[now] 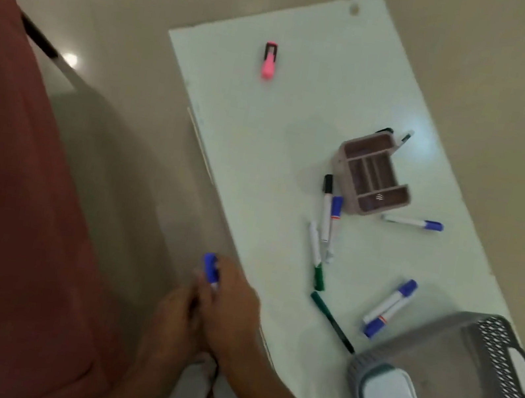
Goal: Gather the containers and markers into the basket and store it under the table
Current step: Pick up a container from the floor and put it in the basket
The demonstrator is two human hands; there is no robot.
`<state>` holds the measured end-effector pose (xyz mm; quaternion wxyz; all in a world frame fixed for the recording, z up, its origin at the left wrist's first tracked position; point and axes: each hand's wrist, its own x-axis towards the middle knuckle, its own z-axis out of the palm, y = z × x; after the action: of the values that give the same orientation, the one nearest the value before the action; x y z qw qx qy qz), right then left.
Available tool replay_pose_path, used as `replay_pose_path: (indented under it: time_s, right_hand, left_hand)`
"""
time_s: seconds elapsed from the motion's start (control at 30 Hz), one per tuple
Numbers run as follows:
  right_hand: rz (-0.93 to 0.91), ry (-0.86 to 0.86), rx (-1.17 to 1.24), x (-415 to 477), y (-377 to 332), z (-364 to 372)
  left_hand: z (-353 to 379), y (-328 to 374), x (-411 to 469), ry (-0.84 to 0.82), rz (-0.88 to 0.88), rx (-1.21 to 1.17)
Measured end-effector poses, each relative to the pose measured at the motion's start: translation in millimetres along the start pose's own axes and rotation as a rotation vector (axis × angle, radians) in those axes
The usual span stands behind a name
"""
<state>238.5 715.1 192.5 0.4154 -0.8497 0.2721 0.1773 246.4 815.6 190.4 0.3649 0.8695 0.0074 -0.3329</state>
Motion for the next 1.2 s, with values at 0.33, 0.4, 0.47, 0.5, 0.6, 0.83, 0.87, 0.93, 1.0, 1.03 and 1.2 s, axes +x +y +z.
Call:
replay_pose_path:
  time_s: [0.33,0.4,0.47,0.5,0.6,0.83,0.87,0.93,1.0,1.03,1.2]
  right_hand:
    - [0.168,0.235,-0.475,70,73,-90]
    - [0.21,0.222,-0.514,76,81,-86]
    - [0.292,0.194,-0.516,75,85,-81]
    - [0.337,0.185,-0.507,74,84,-78]
    - [0.457,0.302,-0.481,80,76,-78]
    - [0.499,0.417,-0.462,162,-29,-72]
    - [0.456,0.425,-0.426,181,-53,-66]
    - [0.348,0.447,-0.352,221,-105,-56]
    - [0.242,0.456,-0.248,271,-160,-48]
    - [0.189,0.45,-0.208,296,-187,-45]
    - [0.05,0.383,-0.118,424,-293,-37]
  left_hand:
    - [34,109,72,-0.198,0.349,0.525]
    - [24,108,90,-0.237,0.362,0.564]
    - [4,101,108,-0.294,0.387,0.607]
    - [-9,96,120,-0.329,0.391,0.632]
    - [-61,88,162,-0.404,0.386,0.686]
    - [-225,89,260,-0.368,0.347,0.746]
    - [-245,92,274,-0.34,0.338,0.741]
    - [-275,97,303,-0.26,0.343,0.758]
    - [-305,109,336,-0.23,0.331,0.732]
    - [-316,117,355,-0.244,0.319,0.721]
    - [-358,165,460,-0.285,0.314,0.804]
